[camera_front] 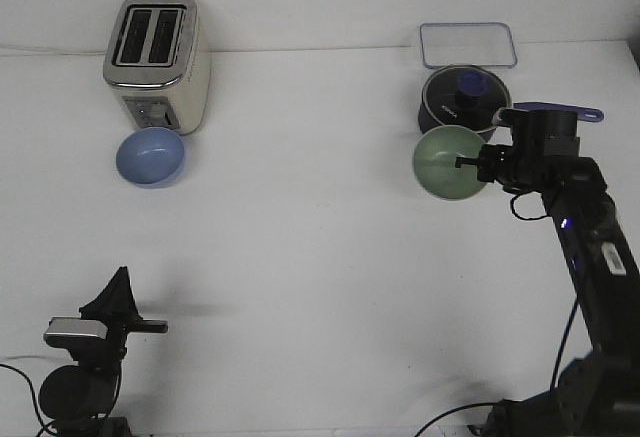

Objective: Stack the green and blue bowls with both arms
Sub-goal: 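Grasp the green bowl with the right gripper and carry it toward the table center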

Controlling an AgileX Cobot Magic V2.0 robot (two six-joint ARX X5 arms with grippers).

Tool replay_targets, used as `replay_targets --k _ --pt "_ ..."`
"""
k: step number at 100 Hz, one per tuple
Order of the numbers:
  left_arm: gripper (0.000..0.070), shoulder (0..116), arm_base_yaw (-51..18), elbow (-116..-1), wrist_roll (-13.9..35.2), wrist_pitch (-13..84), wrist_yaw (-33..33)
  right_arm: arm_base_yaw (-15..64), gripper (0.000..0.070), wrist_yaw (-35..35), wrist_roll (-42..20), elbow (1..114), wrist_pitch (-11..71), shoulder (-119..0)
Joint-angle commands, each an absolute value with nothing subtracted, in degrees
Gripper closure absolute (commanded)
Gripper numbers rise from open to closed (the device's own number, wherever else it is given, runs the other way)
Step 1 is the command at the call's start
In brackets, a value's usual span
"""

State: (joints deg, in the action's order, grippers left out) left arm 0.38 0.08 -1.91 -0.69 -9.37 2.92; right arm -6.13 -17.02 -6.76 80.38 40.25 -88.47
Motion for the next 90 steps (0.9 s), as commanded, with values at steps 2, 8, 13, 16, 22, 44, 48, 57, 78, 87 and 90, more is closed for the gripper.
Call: replay_targets --k 2,8,13,16,22,44,48,57,78,87,90 --pt "0.0685 0.4 0.0 -0.8 -0.8 -9.9 2.9 -4.1 0.07 -18.9 -7.7 81.4 42.3 -86.0" --pt "0.0685 0.4 0.0 -0.8 -0.8 -10.0 2.9 -1.7 0.07 -19.3 -7.7 81.0 44.2 -83.4" --pt "0.0685 0.4 0.0 -0.8 -0.8 -9.9 2.9 1.0 0.07 -19.7 -7.7 79.9 45.0 -81.1" --pt "0.0685 0.4 0.0 -0.8 -0.8 -10.0 2.9 2.8 0.07 -19.6 -7.7 79.0 45.1 -79.8" --pt "0.0685 0.4 0.0 -0.8 -0.8 -9.9 2.9 6.6 0.07 -19.6 -8.3 76.8 45.1 -77.3" --pt "0.0685 0.4 0.0 -0.8 -0.8 -10.0 2.9 22.0 0.07 -19.4 -12.5 67.0 41.7 -74.2" --pt "0.0685 0.4 0.0 -0.8 -0.8 -10.0 2.9 24.4 0.07 -19.2 -13.2 65.3 40.6 -74.2" --pt "0.0685 0.4 0.0 -0.8 -0.8 -10.0 2.9 29.4 0.07 -17.3 -15.4 61.2 36.4 -74.4" --pt "0.0685 0.4 0.0 -0.8 -0.5 -10.0 2.9 35.3 0.07 -14.5 -18.6 54.5 30.5 -76.0" --pt "0.0685 0.4 0.0 -0.8 -0.4 -10.0 2.9 35.8 0.07 -14.3 -18.3 53.5 29.5 -78.1" --pt "0.0685 0.4 0.0 -0.8 -0.4 -10.0 2.9 35.8 0.07 -13.8 -18.1 53.5 29.6 -78.9"
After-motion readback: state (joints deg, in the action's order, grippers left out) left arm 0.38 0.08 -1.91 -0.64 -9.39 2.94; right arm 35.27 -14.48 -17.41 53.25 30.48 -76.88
